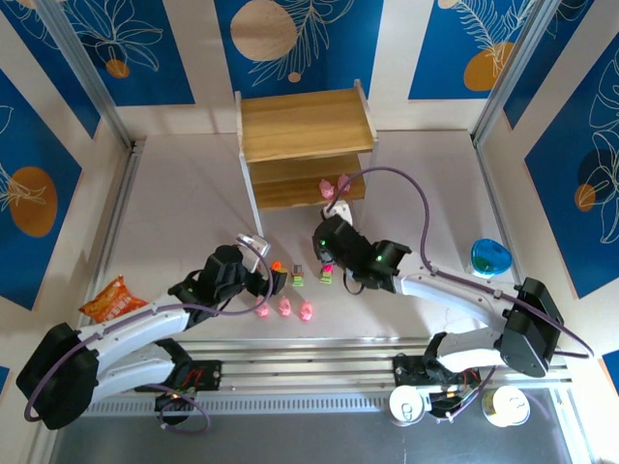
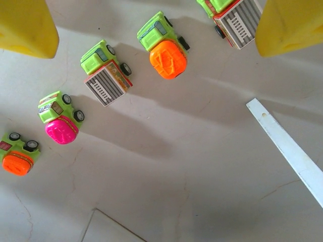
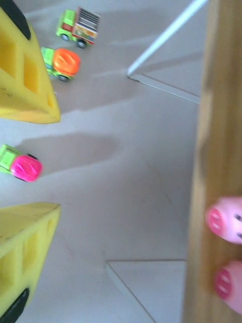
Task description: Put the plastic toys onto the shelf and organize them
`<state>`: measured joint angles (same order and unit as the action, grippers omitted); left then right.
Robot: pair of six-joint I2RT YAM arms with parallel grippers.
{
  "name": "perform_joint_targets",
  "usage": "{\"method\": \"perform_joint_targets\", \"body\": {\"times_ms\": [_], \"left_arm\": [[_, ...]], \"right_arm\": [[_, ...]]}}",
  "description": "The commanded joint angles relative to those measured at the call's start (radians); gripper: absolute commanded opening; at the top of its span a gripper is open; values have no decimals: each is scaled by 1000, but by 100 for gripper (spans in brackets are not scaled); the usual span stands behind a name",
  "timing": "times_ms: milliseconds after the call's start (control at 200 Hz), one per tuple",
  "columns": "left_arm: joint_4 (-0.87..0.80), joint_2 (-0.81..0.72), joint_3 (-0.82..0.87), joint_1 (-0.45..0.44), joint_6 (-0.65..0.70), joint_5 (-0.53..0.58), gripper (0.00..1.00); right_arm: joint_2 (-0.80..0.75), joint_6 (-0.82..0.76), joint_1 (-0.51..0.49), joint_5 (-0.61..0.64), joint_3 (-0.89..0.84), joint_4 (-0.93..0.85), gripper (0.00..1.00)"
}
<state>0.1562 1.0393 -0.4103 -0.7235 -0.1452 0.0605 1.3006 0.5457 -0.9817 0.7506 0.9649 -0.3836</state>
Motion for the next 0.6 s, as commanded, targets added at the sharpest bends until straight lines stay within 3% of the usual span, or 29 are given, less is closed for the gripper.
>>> {"method": "perform_joint_targets", "body": {"times_ms": [0,385,595], "left_arm": [[-8,-2,-8,-12,31,30,100],[-71,23,-30,-27,10,204,100],[-90,25,-35,-26,-5,238,100]], "right_arm": [[-24,126,-80,102,-27,-64,45],[46,463,-336,225,-56,-240,49],[131,585,-406,224,-46,-270,52]]}}
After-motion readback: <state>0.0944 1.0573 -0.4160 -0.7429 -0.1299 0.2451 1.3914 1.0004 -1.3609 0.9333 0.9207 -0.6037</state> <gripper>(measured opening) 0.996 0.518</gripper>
